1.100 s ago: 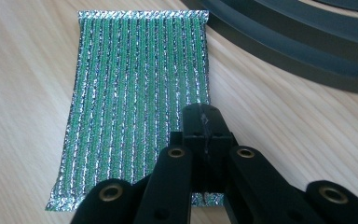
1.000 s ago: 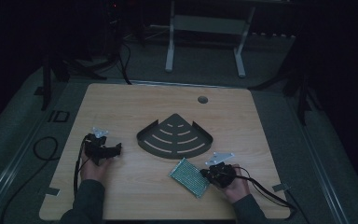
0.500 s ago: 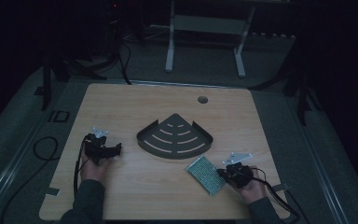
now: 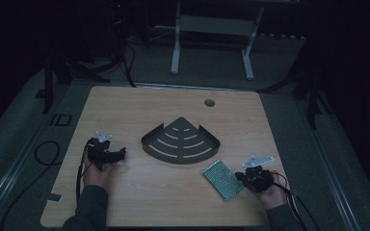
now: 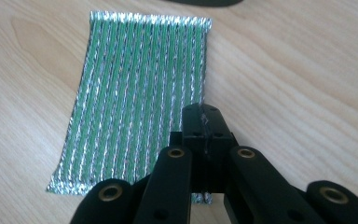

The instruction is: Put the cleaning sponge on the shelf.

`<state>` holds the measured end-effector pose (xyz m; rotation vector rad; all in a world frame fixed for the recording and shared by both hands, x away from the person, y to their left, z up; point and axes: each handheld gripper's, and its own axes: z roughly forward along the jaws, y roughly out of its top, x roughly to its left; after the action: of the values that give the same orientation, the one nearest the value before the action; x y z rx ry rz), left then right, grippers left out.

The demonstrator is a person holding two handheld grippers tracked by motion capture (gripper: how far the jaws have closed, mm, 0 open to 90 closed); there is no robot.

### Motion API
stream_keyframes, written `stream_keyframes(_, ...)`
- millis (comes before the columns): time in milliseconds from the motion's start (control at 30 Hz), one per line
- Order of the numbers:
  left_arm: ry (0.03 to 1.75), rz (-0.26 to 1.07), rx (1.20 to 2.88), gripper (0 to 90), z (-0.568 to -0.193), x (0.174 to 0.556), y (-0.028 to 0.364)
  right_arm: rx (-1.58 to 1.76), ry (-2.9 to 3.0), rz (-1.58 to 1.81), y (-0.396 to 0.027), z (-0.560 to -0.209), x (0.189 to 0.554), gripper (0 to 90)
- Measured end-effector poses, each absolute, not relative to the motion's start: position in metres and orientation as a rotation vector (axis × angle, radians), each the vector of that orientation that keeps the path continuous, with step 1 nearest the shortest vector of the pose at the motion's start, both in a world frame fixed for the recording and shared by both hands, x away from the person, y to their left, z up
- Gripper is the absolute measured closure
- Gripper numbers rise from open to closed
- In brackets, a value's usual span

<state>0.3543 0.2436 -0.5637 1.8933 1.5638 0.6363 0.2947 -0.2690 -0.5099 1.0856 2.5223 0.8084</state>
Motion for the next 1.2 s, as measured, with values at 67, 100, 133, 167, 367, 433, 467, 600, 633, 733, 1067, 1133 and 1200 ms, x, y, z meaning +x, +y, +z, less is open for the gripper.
stream_keyframes(67, 1.564, 0.636, 1.893, 13.1, -0.564, 0.354, 0.244, 1.082, 2.535, 0.802, -0.267, -0.506, 0.298, 85.4)
stream_keyframes(100, 1.564, 0.636, 1.893, 13.1, -0.564, 0.354, 0.244, 1.078, 2.544, 0.799, -0.265, -0.504, 0.3, 84.7)
stream_keyframes(133, 1.564, 0.637, 1.894, 13.1, -0.564, 0.354, 0.244, 1.076, 2.552, 0.795, -0.263, -0.502, 0.302, 84.2)
stream_keyframes(167, 1.564, 0.637, 1.894, 13.1, -0.564, 0.354, 0.244, 1.074, 2.565, 0.788, -0.262, -0.501, 0.305, 83.8)
stream_keyframes(367, 1.564, 0.637, 1.894, 13.1, -0.564, 0.354, 0.244, 1.107, 2.635, 0.732, -0.252, -0.499, 0.321, 80.8)
stream_keyframes(433, 1.564, 0.637, 1.893, 13.1, -0.564, 0.354, 0.244, 1.116, 2.646, 0.709, -0.25, -0.5, 0.326, 80.5)
stream_keyframes(467, 1.564, 0.637, 1.893, 13.1, -0.564, 0.354, 0.244, 1.116, 2.646, 0.709, -0.25, -0.5, 0.326, 80.5)
stream_keyframes(600, 1.564, 0.637, 1.894, 13.1, -0.564, 0.354, 0.244, 1.146, 2.679, 0.67, -0.247, -0.501, 0.334, 79.6)
stream_keyframes(633, 1.564, 0.637, 1.894, 13.1, -0.564, 0.354, 0.244, 1.148, 2.693, 0.662, -0.246, -0.502, 0.336, 78.9)
stream_keyframes(733, 1.564, 0.637, 1.894, 13.1, -0.564, 0.354, 0.244, 1.155, 2.717, 0.64, -0.245, -0.503, 0.339, 77.6)
stream_keyframes(1067, 1.564, 0.637, 1.893, 13.1, -0.564, 0.354, 0.244, 1.174, 2.776, 0.583, -0.243, -0.503, 0.349, 76.6)
stream_keyframes(1133, 1.564, 0.637, 1.893, 13.1, -0.564, 0.354, 0.244, 1.176, 2.782, 0.573, -0.241, -0.503, 0.351, 76.5)
stream_keyframes(1200, 1.564, 0.637, 1.894, 13.1, -0.564, 0.354, 0.244, 1.178, 2.786, 0.564, -0.24, -0.504, 0.352, 76.5)
